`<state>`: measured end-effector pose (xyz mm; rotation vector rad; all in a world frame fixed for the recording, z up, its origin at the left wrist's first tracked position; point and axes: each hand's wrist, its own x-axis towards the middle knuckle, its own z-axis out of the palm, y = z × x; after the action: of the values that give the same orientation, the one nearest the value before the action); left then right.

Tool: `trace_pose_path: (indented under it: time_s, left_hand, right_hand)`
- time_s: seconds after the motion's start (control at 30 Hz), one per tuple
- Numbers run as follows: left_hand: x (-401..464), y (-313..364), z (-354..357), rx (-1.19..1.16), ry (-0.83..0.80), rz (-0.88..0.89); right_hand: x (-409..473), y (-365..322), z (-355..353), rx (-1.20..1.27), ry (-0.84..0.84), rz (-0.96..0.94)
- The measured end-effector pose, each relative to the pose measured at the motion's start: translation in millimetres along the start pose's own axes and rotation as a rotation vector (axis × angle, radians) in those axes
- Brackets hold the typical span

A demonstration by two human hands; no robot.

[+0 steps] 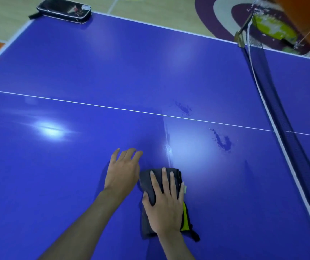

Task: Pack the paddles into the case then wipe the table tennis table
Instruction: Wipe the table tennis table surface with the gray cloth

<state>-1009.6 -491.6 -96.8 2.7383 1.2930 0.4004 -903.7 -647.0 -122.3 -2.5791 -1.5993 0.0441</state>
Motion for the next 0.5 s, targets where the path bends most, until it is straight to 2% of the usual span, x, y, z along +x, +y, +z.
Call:
trace_pose_path:
  time_s: [0.23,0.5]
  left_hand:
    - [27,5,12,-0.010,0.056,-0.045]
    - [45,18,30,0.041,0.034,-0.141]
  right_hand:
    - [105,23,6,0.013,0.059,0.044]
    - [218,46,10,0.009,0.107,0.034]
